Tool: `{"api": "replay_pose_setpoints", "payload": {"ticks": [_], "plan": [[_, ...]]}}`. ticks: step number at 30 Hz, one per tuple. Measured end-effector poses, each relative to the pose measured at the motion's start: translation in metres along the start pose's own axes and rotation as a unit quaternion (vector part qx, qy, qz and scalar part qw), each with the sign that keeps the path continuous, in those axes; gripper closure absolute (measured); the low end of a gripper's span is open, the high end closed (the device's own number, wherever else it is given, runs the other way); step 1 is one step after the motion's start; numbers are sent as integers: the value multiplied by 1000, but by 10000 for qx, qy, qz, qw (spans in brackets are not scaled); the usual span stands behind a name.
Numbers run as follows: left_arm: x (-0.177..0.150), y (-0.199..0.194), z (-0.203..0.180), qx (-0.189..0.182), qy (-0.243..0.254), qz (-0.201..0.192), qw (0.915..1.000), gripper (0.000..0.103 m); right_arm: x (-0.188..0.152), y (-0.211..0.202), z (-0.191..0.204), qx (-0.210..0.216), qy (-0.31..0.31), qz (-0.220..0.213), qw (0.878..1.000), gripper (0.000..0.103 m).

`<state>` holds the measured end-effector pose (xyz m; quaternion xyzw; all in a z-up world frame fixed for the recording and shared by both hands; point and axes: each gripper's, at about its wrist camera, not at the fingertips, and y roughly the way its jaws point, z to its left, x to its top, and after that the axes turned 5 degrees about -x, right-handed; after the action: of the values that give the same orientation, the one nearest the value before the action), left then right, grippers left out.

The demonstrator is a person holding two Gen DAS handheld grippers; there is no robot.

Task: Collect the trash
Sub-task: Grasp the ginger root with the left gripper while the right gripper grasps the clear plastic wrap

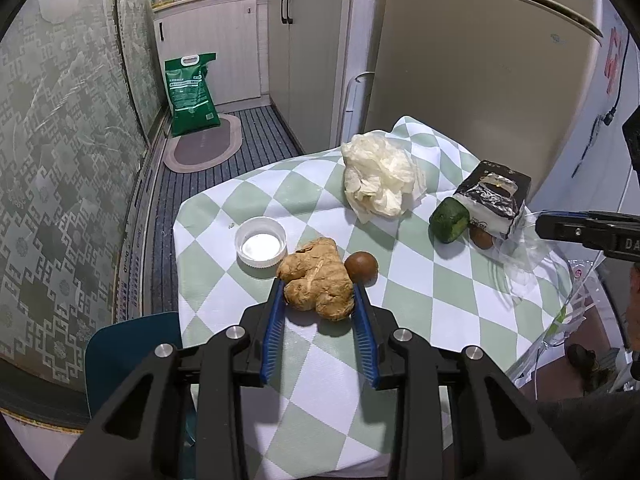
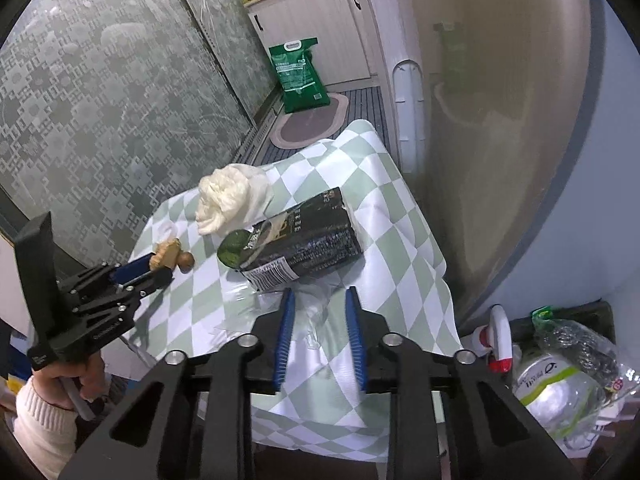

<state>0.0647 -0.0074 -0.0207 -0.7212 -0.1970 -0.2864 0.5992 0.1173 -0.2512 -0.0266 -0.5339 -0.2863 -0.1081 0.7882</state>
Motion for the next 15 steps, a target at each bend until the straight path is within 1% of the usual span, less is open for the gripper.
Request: {"api": "replay_pose_setpoints", "payload": {"ticks": [2,7,15], "plan": [[0,0,-1,-3,12,4,10000,67,-1,3,2,-8,-47,45,10000,87],[-1,-2,-1,-56,-16,2,10000,67,-2,6,7,-87,-154,100,9998,95],[-3,-12,-3,-177,-34,-49,9998,67,-5,0,30,-185,-531,49,9984,96]]}}
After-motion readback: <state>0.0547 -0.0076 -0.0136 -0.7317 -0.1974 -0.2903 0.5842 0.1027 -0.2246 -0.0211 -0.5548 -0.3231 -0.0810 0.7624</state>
